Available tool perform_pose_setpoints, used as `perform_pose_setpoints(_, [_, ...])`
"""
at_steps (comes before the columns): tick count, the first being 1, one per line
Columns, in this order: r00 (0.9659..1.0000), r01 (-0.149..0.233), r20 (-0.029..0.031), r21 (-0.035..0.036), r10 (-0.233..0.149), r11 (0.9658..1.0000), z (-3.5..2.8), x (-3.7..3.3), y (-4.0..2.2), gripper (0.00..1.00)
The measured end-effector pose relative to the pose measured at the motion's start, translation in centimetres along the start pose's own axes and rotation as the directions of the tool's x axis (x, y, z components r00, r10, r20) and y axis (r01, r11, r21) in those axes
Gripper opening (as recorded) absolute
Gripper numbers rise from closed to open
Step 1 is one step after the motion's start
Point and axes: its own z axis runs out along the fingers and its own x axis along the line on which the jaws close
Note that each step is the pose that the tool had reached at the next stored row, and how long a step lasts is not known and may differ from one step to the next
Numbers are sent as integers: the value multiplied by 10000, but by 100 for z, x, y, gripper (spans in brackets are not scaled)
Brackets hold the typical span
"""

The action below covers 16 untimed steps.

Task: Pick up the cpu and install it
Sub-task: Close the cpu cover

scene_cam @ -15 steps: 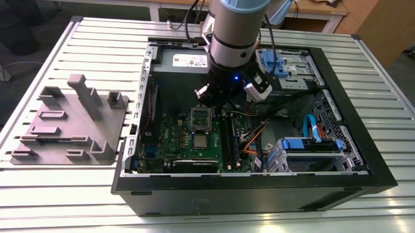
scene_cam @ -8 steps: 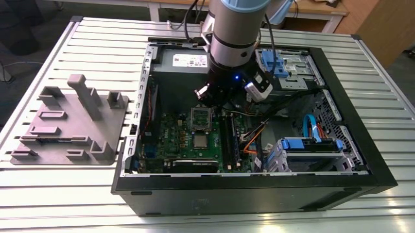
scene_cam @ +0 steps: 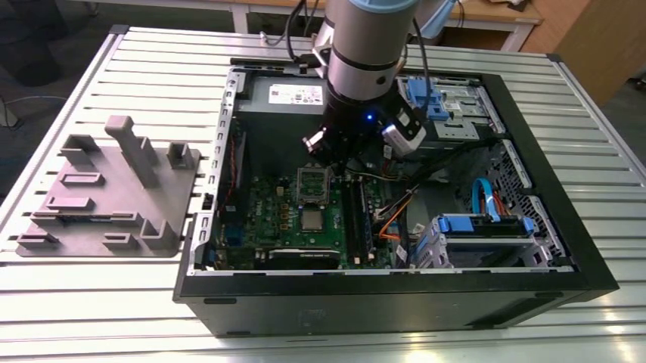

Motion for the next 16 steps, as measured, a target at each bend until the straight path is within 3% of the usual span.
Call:
perform_pose_setpoints(7, [9988, 479, -23, 21, -479, 9988, -2, 13, -2, 11])
perform_pose_setpoints(12, [9955, 950, -38, 23, -950, 9955, -3, 15, -3, 11])
perform_pose_setpoints(16, [9953, 970, -38, 23, -970, 9953, -2, 15, -3, 11])
